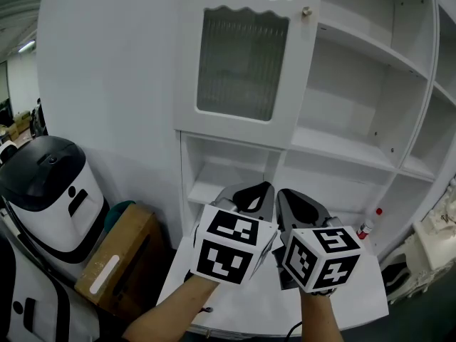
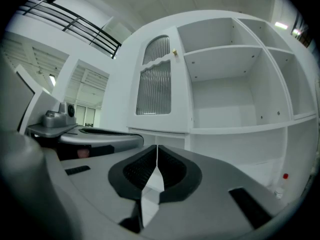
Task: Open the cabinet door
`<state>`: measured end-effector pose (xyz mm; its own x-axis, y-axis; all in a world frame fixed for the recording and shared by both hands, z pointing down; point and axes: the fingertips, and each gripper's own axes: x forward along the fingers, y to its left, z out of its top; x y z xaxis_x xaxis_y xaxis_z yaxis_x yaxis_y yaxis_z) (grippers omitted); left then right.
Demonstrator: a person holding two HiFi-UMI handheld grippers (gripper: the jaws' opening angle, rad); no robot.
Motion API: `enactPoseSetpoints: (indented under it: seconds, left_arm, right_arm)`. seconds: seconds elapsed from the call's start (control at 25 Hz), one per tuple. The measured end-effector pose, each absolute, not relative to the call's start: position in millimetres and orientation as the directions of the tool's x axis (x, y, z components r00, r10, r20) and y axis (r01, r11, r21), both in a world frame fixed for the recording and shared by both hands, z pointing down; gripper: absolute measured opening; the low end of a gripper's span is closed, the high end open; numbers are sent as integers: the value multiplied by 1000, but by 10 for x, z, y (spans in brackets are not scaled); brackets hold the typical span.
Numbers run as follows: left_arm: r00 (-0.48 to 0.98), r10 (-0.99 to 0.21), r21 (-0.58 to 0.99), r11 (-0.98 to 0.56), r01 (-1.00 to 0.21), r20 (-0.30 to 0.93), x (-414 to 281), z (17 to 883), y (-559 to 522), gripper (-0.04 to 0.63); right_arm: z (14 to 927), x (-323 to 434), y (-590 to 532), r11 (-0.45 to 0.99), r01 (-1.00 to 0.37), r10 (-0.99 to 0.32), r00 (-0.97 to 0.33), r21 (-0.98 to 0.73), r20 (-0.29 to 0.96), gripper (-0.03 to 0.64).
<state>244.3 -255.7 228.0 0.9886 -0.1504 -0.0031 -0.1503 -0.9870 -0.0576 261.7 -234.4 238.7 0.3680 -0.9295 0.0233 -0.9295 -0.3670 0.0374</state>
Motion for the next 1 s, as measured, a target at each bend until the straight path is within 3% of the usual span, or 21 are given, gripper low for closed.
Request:
enactPoseSetpoints:
  seconds: [1.0]
  left_arm:
    - [935, -315, -237, -908, -346, -159, 3159, 1511, -2831, 8]
  right_arm:
    - [1891, 3380, -2639, -194, -979, -977, 188, 57, -97, 23]
